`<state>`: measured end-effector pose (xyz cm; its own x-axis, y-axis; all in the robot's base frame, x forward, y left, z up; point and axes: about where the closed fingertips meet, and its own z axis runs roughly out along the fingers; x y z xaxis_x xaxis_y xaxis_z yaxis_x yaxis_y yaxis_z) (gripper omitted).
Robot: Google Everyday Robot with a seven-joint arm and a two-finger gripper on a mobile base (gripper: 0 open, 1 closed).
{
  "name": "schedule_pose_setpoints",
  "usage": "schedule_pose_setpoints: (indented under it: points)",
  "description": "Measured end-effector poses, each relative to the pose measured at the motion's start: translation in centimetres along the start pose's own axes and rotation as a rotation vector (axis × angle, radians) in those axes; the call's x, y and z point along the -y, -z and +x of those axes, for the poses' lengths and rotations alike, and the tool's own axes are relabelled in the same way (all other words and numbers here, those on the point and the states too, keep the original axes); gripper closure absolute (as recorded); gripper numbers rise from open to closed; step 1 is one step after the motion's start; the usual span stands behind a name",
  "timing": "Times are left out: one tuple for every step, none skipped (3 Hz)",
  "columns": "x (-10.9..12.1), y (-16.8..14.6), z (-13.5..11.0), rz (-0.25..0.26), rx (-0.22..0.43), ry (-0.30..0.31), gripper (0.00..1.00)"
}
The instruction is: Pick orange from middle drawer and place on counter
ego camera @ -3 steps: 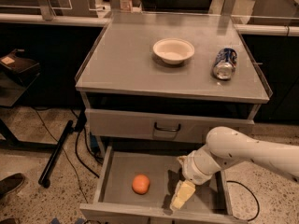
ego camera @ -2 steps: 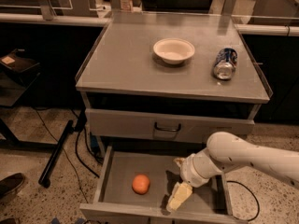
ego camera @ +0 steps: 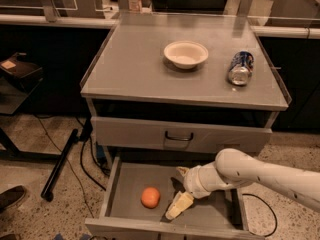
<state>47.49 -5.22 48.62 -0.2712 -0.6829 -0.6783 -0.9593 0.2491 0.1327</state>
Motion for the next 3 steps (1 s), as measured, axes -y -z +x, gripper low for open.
schedule_pose_setpoints:
  points:
    - [0.0,-0.1,0.1,-0.002,0.001,-0.002,0.0]
    - [-0.9,-1.2,0.3,-0.014,0.031,0.008,0.0]
    - [-1.5,-4.1,-0.3,-0.022,0.117,0.004,0.0]
